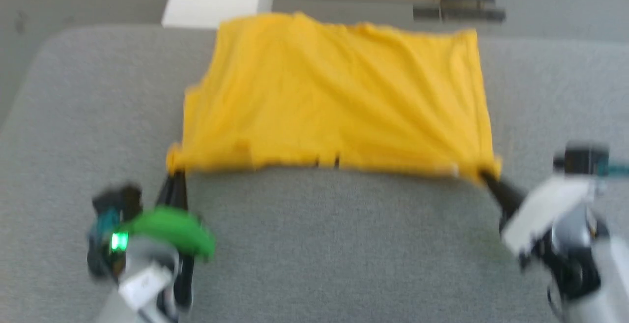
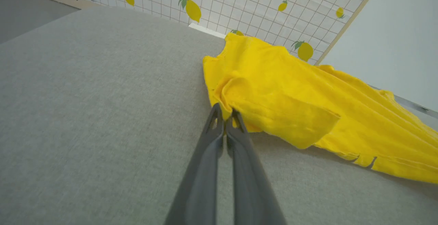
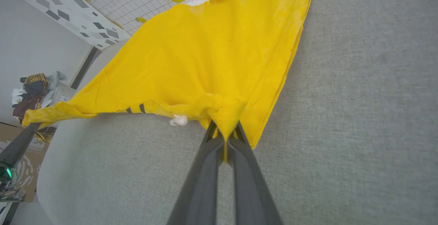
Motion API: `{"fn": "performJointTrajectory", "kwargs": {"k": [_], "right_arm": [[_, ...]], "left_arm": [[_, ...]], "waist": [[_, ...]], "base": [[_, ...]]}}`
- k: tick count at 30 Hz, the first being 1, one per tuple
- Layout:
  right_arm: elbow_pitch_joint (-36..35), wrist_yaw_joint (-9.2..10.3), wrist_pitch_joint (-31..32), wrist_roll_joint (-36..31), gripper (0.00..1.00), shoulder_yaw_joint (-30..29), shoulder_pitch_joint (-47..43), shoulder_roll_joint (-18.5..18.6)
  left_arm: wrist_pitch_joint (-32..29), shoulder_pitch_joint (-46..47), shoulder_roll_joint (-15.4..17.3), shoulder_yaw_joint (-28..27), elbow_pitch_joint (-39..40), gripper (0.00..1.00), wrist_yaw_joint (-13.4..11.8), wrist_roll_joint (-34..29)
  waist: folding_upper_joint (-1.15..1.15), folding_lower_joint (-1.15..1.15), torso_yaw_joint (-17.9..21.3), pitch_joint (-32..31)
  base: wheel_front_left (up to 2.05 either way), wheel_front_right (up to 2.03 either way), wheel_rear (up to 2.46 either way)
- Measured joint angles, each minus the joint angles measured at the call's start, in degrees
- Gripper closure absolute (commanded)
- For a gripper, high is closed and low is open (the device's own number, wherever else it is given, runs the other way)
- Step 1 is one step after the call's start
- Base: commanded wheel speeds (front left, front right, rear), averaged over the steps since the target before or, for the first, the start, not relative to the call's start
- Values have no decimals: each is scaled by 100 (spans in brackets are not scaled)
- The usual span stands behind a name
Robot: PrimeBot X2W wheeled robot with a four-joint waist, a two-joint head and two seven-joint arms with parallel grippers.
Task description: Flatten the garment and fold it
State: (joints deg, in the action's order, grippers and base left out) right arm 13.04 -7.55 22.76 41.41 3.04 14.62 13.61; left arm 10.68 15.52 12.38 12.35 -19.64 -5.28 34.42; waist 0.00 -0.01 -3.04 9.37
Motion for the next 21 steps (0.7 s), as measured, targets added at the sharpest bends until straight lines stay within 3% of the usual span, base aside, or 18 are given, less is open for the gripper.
{"fn": "performJointTrajectory", "kwargs": {"k": [10, 17, 21], "right_arm": [[-535, 0, 365, -361, 100, -435, -1722, 92], [-977, 0, 1188, -714, 100, -477, -2380, 255], [-1198, 0, 1652, -791, 100, -645, -2624, 235]], "left_arm": [[-1322, -2057, 190, -279, 754, 100, -736, 647], [-2349, -2898, 436, -248, 1203, 100, -1209, 787], [-2477, -3091, 456, -286, 1521, 100, -1305, 918]], "waist": [[0, 0, -27, -845], [0, 0, 37, -1033], [0, 0, 47, -1087]], "base": [[0, 0, 0], [0, 0, 0], [0, 0, 0]]}}
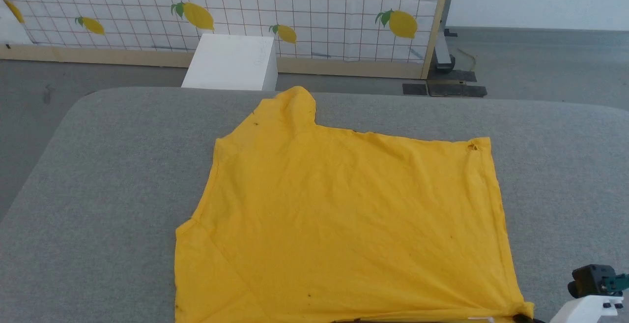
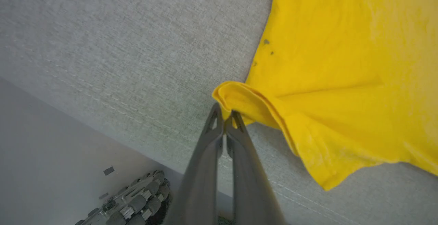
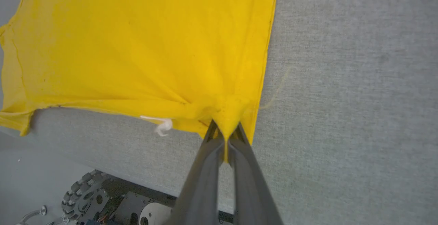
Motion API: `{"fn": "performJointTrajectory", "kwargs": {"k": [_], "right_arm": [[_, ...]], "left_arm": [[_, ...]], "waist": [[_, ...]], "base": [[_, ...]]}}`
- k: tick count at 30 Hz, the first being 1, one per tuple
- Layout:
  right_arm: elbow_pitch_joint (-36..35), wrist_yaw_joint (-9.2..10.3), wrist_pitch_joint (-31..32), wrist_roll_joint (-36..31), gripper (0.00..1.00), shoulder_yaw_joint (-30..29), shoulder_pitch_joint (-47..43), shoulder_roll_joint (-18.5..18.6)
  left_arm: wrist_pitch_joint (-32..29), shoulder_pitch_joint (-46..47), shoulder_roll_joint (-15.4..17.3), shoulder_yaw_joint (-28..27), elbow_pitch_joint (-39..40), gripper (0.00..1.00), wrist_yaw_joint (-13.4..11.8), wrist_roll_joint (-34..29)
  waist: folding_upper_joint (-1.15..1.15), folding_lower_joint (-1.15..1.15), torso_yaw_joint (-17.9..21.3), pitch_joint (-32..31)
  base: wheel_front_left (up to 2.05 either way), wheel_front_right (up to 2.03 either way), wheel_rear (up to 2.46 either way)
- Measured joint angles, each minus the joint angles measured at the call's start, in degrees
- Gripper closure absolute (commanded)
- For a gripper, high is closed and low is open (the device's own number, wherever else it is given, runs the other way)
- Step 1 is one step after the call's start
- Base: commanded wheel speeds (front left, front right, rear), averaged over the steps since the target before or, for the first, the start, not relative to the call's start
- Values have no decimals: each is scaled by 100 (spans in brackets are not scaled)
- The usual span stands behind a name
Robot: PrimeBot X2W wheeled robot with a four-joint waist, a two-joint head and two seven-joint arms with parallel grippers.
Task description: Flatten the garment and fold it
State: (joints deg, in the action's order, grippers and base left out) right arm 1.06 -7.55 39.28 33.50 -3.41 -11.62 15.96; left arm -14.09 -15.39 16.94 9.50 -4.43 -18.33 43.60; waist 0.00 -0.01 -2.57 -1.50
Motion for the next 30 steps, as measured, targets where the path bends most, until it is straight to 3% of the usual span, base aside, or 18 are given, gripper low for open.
{"fn": "performJointTrajectory", "kwargs": {"k": [7, 14, 22, 30], "right_arm": [[-470, 0, 103, -335, 100, -162, 101, -122], [-547, 0, 454, -653, 100, -85, 801, -73], [-489, 0, 1029, -1073, 100, -147, 1722, -52], [-375, 0, 1283, -1222, 100, -157, 2260, -45]], "left_arm": [[130, 132, 204, -4, 767, 100, 35, -112], [-132, 1322, 417, 226, 906, 100, 259, -347], [-208, 2871, 452, 425, 337, 100, 547, -612], [67, 3901, 248, 603, -552, 100, 818, -689]], "waist": [[0, 0, 42, -3], [0, 0, 51, 267], [0, 1, 62, 938], [0, 1, 58, 1782]], "base": [[0, 0, 0], [0, 0, 0], [0, 0, 0], [0, 0, 0]]}}
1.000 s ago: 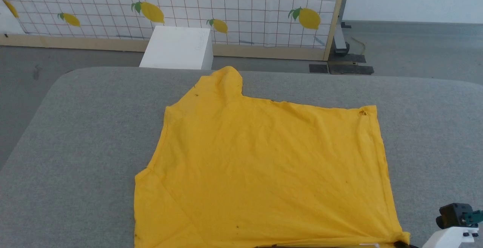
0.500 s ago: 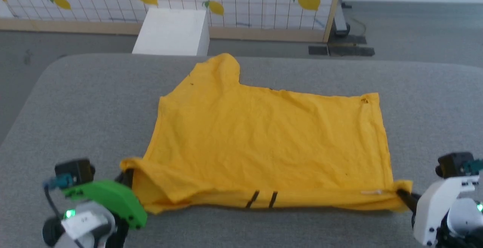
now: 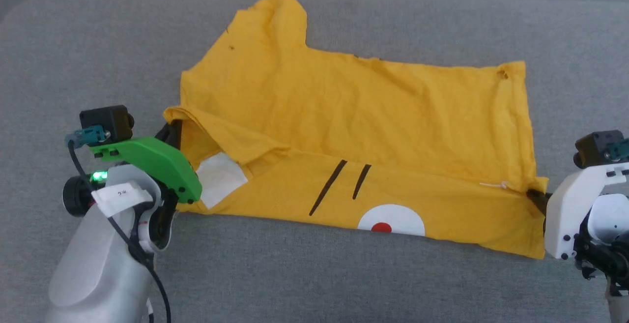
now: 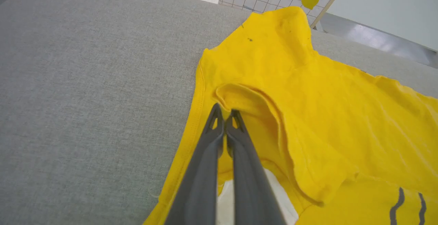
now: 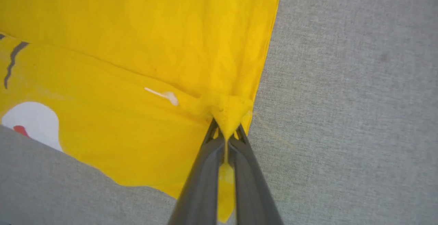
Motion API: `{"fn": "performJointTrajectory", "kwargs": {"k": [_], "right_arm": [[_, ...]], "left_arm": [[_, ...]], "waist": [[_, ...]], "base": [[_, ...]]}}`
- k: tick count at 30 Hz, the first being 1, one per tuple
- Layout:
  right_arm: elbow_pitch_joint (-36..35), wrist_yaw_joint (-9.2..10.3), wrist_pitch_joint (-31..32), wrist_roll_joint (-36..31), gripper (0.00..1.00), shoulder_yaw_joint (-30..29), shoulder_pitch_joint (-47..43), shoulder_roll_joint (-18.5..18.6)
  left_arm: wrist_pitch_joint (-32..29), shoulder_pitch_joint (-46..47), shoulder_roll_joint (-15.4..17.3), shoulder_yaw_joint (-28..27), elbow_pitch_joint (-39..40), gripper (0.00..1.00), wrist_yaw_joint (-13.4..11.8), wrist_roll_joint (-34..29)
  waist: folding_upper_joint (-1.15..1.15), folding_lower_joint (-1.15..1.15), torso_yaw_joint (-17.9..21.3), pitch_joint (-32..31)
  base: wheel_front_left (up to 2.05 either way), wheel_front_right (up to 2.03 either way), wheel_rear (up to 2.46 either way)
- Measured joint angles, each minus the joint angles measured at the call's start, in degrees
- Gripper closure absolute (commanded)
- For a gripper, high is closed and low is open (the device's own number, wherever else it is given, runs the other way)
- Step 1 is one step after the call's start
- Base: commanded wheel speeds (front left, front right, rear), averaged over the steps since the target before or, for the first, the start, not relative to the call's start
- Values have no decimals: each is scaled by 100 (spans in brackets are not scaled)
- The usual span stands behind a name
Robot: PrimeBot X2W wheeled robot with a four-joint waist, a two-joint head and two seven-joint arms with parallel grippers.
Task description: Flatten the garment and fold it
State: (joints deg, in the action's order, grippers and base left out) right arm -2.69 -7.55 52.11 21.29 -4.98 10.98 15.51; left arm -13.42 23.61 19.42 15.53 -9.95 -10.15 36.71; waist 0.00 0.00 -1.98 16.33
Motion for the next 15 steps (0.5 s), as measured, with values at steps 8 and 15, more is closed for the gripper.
{"fn": "performJointTrajectory", "kwargs": {"k": [8, 15], "right_arm": [[102, -1, 76, -13, 100, 168, 319, 105], [137, -5, -60, 102, 0, 189, 428, 210]], "left_arm": [[264, 463, -189, 27, -817, 100, 85, -25], [434, 685, -275, 25, -1176, 0, 170, 0]], "waist": [[0, 0, -25, 650], [0, 0, -97, 785]], "base": [[0, 0, 0], [0, 0, 0]]}}
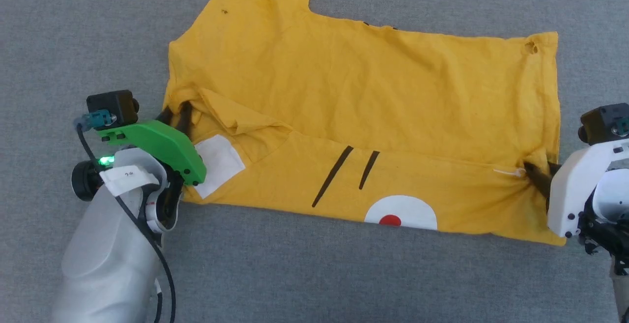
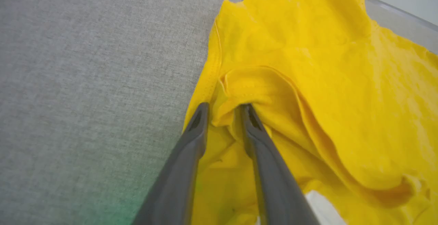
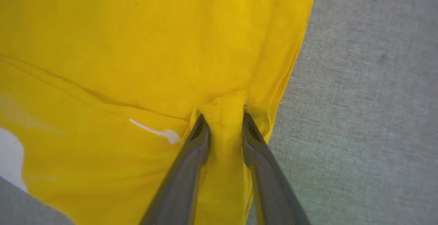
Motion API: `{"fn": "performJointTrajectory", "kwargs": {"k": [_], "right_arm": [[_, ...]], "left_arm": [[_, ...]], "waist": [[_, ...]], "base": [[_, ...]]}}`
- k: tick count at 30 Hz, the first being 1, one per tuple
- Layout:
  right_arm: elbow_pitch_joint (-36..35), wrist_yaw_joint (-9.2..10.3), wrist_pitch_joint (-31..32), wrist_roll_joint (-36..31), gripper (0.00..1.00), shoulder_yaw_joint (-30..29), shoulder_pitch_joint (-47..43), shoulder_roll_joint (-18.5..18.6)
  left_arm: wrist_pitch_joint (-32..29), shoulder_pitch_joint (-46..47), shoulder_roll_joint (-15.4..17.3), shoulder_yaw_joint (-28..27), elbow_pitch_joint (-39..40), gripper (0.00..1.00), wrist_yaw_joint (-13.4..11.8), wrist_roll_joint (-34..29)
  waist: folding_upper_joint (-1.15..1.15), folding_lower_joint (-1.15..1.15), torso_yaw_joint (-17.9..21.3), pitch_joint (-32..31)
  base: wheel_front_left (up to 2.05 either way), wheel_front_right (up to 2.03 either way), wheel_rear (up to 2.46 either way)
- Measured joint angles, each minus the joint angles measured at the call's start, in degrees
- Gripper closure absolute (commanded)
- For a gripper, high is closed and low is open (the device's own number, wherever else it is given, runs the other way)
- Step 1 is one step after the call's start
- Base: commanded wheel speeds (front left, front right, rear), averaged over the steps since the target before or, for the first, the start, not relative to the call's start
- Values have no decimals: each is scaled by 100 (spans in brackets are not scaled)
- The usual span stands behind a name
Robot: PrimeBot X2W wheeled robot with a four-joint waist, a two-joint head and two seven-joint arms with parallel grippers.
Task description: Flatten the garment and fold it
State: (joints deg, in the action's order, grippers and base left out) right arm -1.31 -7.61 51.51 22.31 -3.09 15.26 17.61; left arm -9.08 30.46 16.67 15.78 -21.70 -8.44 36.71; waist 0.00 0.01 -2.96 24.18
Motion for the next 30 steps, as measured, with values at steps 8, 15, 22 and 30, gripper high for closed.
{"fn": "performJointTrajectory", "kwargs": {"k": [8, 15, 22, 30], "right_arm": [[36, 3, -527, 207, 0, -457, -340, -336], [-485, 3, -619, 194, 0, -1001, -1031, -748], [-867, 4, -474, 168, 0, -1249, -1381, -978], [-1082, 4, -334, 142, 0, -1310, -1414, -1032]], "left_arm": [[339, -311, 135, -167, 176, 0, -182, -13], [-778, -1457, 475, 13, 1091, 0, -638, -16], [-1559, -1872, 695, 90, 1704, 0, -860, 122], [-1971, -1775, 698, 291, 1369, 0, -791, 192]], "waist": [[0, 0, -40, -497], [0, 0, -62, -1083], [0, -1, -69, -1360], [0, -1, 13, -1148]], "base": [[0, 0, 0], [0, 0, 0], [0, 0, 0], [0, 0, 0]]}}
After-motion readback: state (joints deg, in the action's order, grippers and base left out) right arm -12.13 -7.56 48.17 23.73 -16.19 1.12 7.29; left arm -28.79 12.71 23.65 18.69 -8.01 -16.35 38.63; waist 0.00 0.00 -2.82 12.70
